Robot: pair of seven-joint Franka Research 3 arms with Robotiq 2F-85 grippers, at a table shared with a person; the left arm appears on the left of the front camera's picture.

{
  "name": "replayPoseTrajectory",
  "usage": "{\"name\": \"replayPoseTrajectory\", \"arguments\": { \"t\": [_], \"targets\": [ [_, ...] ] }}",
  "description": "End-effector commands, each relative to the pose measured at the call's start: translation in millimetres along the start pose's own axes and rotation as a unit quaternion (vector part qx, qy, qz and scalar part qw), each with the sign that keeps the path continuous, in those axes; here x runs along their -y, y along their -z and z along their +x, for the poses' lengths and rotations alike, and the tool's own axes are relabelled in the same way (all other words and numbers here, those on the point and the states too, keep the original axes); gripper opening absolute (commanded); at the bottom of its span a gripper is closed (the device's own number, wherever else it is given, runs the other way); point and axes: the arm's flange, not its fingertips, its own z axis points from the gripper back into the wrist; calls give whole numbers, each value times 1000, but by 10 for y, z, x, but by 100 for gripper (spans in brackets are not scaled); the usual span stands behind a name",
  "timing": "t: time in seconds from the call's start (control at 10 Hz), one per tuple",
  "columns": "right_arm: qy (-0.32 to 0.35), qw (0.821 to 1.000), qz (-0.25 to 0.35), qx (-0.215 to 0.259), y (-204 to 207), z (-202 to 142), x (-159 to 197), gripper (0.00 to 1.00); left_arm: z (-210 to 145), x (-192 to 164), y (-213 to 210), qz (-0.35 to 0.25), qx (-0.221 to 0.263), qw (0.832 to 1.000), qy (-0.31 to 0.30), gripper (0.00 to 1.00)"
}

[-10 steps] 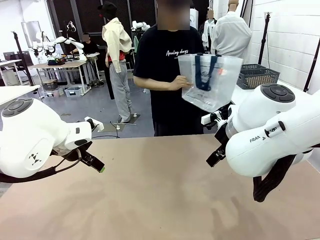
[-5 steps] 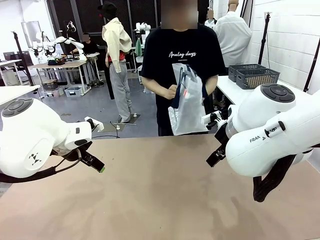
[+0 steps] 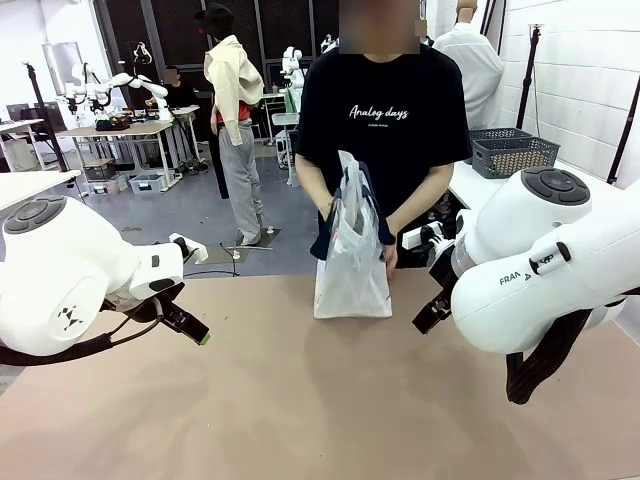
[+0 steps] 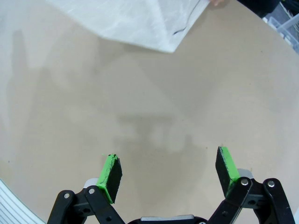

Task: Transfer purchased items from the store into the shopping bag.
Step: Open the Reusable shopping bag in the center of the table.

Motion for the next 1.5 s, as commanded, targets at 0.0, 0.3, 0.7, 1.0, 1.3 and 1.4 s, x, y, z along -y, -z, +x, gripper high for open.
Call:
{"name": "replayPoseTrajectory", "arguments": {
  "t": [0.0,0.3,0.7,1.0,1.3,1.4],
  "targets": [
    [0,1000,0,0,0,0,1,100,-2,-6,0,0,0,1000,-1,100],
    [0,1000,0,0,0,0,1,100,-2,-6,0,0,0,1000,-1,100],
    [0,1000,0,0,0,0,1,100,-2,-6,0,0,0,1000,-1,100],
    [0,1000,0,0,0,0,1,100,-2,-6,0,0,0,1000,-1,100],
    [21,999,22,-30,-120,161,-18,100,101,25,-118,-44,0,999,-9,100],
    [21,998,41,-44,-182,283,18,100,165,40,-204,-55,-10,998,-28,100]
  ]
}}
